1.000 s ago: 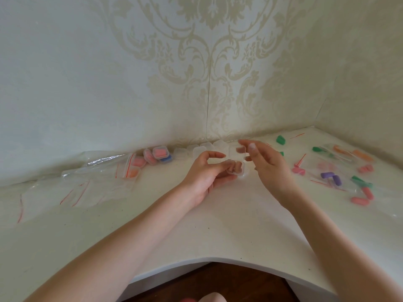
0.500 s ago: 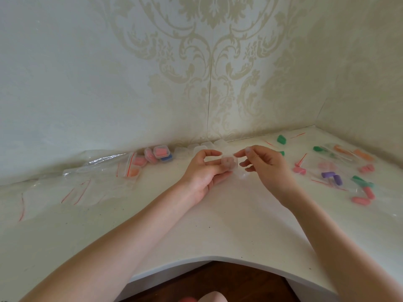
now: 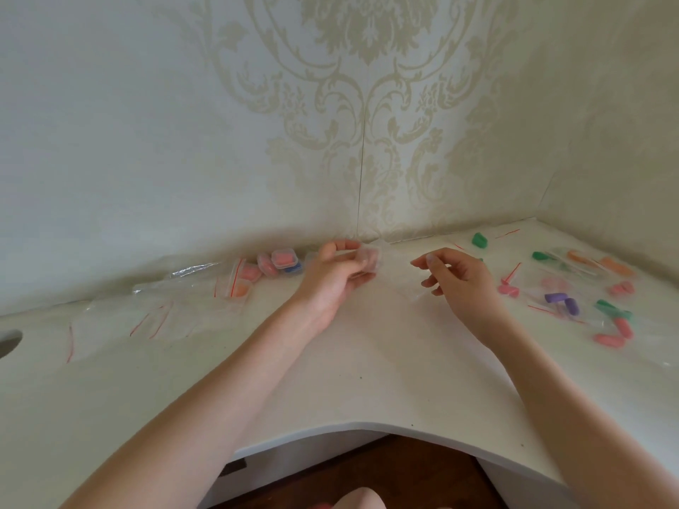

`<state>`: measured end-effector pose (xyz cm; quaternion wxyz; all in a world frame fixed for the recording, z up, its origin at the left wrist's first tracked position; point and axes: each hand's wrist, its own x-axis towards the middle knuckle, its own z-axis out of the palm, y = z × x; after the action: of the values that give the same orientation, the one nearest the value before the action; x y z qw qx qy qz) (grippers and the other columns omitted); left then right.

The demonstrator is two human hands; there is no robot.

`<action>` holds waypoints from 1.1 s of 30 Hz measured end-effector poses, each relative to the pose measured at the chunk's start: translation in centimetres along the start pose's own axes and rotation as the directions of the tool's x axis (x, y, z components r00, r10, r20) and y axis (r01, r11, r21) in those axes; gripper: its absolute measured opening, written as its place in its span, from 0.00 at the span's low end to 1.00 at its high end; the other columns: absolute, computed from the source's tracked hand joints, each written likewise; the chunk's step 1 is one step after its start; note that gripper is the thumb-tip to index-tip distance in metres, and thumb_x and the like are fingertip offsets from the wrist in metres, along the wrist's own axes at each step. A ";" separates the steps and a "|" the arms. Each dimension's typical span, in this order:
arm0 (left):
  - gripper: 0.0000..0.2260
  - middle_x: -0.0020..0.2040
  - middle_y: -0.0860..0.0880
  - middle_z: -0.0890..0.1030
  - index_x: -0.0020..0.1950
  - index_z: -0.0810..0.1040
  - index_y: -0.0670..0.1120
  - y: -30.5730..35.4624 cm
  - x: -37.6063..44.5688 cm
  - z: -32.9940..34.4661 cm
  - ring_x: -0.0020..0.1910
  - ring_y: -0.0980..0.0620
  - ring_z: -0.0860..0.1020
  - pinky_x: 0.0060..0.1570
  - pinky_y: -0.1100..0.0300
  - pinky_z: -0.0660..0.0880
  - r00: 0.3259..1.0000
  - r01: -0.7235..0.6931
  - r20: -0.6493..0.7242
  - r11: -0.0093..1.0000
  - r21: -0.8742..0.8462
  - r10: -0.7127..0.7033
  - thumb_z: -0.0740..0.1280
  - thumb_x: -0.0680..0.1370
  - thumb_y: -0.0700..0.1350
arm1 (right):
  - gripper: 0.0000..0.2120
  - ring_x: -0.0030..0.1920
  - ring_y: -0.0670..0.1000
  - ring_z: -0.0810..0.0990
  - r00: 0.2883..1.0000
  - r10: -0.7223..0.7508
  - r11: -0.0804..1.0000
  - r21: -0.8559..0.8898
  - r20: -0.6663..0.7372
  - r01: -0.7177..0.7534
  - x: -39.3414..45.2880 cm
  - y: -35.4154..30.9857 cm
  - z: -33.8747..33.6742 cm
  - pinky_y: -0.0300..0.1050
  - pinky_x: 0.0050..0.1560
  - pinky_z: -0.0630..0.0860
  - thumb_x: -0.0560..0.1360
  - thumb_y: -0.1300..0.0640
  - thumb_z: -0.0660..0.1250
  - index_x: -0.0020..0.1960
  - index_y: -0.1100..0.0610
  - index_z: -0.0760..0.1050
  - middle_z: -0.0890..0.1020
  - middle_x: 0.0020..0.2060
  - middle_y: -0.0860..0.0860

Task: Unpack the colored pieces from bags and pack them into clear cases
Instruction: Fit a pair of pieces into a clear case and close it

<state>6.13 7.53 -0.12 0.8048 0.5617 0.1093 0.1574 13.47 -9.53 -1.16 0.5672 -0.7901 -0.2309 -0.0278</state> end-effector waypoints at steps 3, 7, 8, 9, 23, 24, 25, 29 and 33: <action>0.08 0.37 0.46 0.76 0.50 0.72 0.41 3.0 0.1 -2.0 0.40 0.51 0.77 0.45 0.60 0.74 0.994 -0.059 -0.083 0.995 0.075 0.065 0.57 0.79 0.30 | 0.12 0.35 0.37 0.78 1.000 -0.007 1.000 -0.012 0.009 0.007 -0.2 0.0 0.1 0.35 0.38 0.74 0.80 0.58 0.60 0.43 0.48 0.80 0.82 0.43 0.44; 0.10 0.36 0.46 0.75 0.50 0.76 0.44 6.4 -0.9 -7.2 0.29 0.54 0.77 0.26 0.66 0.69 0.956 -0.044 -0.238 0.886 0.462 0.172 0.57 0.79 0.34 | 0.12 0.35 0.37 0.78 0.999 -0.005 0.999 -0.039 0.033 0.006 -0.2 0.3 0.2 0.40 0.42 0.75 0.80 0.57 0.60 0.43 0.49 0.80 0.83 0.43 0.47; 0.10 0.38 0.45 0.77 0.49 0.77 0.45 7.1 -1.3 -8.8 0.29 0.55 0.78 0.27 0.65 0.71 0.938 -0.039 -0.271 0.843 0.537 0.216 0.58 0.79 0.34 | 0.12 0.35 0.37 0.78 0.999 -0.004 0.999 -0.042 0.037 0.006 -0.2 0.3 0.3 0.41 0.42 0.75 0.80 0.58 0.60 0.43 0.49 0.80 0.83 0.43 0.46; 0.09 0.41 0.44 0.78 0.48 0.77 0.46 7.5 -1.6 -10.3 0.31 0.55 0.79 0.30 0.65 0.73 0.920 -0.032 -0.297 0.802 0.596 0.257 0.59 0.79 0.35 | 0.12 0.34 0.37 0.78 0.999 -0.006 0.999 -0.043 0.041 0.008 -0.2 0.3 0.3 0.41 0.41 0.75 0.80 0.58 0.60 0.44 0.50 0.80 0.83 0.43 0.46; 0.05 0.32 0.50 0.84 0.40 0.76 0.43 4.7 -2.9 -11.4 0.30 0.52 0.79 0.33 0.61 0.73 0.960 -0.099 -0.077 0.581 0.808 0.271 0.70 0.73 0.36 | 0.11 0.36 0.42 0.79 0.999 0.031 0.995 -0.100 0.020 -0.028 -0.9 0.5 0.3 0.44 0.43 0.74 0.79 0.57 0.61 0.43 0.51 0.80 0.83 0.42 0.43; 0.07 0.31 0.51 0.83 0.39 0.75 0.44 4.3 -2.7 -11.3 0.29 0.54 0.80 0.34 0.60 0.76 0.958 -0.107 -0.051 0.518 0.849 0.282 0.69 0.72 0.34 | 0.11 0.37 0.42 0.79 0.999 0.032 0.994 -0.106 0.022 -0.030 -0.9 0.5 0.3 0.44 0.43 0.74 0.79 0.56 0.61 0.43 0.50 0.80 0.83 0.42 0.43; 0.07 0.30 0.52 0.83 0.38 0.75 0.45 4.0 -2.5 -11.2 0.30 0.54 0.81 0.37 0.59 0.78 0.956 -0.119 -0.027 0.466 0.877 0.293 0.68 0.72 0.34 | 0.11 0.38 0.43 0.79 0.999 0.028 0.993 -0.115 0.025 -0.025 -0.9 0.6 0.3 0.42 0.42 0.73 0.79 0.56 0.61 0.43 0.50 0.80 0.83 0.42 0.44; 0.04 0.35 0.53 0.80 0.38 0.78 0.46 3.0 -1.9 -10.9 0.41 0.46 0.78 0.44 0.54 0.73 0.892 -0.165 0.126 0.054 0.985 0.435 0.71 0.68 0.38 | 0.07 0.40 0.45 0.75 0.991 -0.113 0.938 -0.323 0.070 0.130 -0.7 1.1 -0.1 0.32 0.38 0.66 0.78 0.58 0.63 0.45 0.51 0.79 0.80 0.43 0.48; 0.02 0.43 0.45 0.76 0.36 0.82 0.46 2.8 -1.5 -10.1 0.45 0.42 0.72 0.46 0.52 0.69 0.858 -0.119 0.172 -0.138 0.983 0.484 0.72 0.69 0.40 | 0.05 0.41 0.47 0.72 0.980 -0.192 0.884 -0.425 0.044 0.193 0.1 1.6 -1.3 0.32 0.38 0.63 0.76 0.59 0.66 0.50 0.54 0.80 0.77 0.46 0.49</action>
<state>0.79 16.65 -1.01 0.0648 0.9444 0.1543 0.2829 14.46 -11.04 -2.10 0.3748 -0.8682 -0.2964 -0.1337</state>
